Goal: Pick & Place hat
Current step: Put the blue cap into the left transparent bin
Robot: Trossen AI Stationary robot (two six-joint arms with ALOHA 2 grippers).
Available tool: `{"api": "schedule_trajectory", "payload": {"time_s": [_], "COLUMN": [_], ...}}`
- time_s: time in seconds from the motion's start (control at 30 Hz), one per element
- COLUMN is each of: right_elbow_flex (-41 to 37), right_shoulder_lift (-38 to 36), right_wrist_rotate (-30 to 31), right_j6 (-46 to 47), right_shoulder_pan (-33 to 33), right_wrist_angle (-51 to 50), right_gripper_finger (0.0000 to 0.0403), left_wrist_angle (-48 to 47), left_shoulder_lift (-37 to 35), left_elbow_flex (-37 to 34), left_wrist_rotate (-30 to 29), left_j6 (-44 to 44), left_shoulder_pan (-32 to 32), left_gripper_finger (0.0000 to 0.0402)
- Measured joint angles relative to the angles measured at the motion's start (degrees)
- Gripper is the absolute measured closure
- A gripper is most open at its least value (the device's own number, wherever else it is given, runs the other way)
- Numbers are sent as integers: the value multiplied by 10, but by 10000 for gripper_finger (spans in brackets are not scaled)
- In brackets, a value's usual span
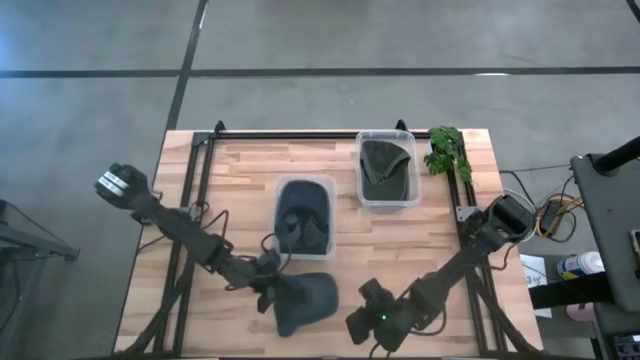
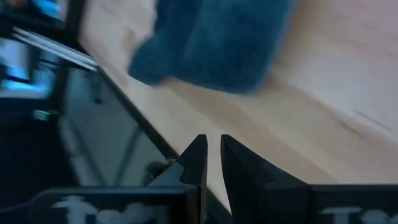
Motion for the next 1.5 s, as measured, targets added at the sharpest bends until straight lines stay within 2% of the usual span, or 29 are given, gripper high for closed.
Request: {"api": "schedule_trajectory", "payload": {"time_s": [0.07, 0.2, 0.3, 0.4, 0.63, 0.87, 1.0, 1.27, 1.5], "right_elbow_flex": [-31, -59, -74, -98, -142, -173, -180, -198, -198], "right_shoulder_lift": [0, 0, 0, 1, 1, 1, 1, 2, 2], "right_wrist_rotate": [23, 57, 56, 52, 74, 43, 8, -32, -36], "right_j6": [4, 27, 41, 40, 29, -52, -78, -88, -114], "right_shoulder_pan": [0, 0, -2, -10, -36, -69, -81, -83, -97], "right_wrist_angle": [65, 65, 71, 112, 158, 263, 263, 280, 302], "right_gripper_finger": [360, 354, 342, 322, 261, 219, 211, 209, 209], "left_wrist_angle": [-59, -164, -184, -189, -185, -120, -83, -74, -54], "left_shoulder_lift": [-14, -23, -22, -14, 21, 59, 84, 114, 141], "left_elbow_flex": [9, 22, 21, 11, 4, 6, 5, 5, 18], "left_wrist_rotate": [11, 48, 86, 91, 91, 97, 94, 89, 69], "left_j6": [0, 10, 29, 39, 47, 35, 18, -20, -5], "left_shoulder_pan": [-6, -17, -19, -19, -18, -18, -14, -15, -5], "left_gripper_finger": [248, 248, 248, 248, 248, 248, 248, 248, 248]}}
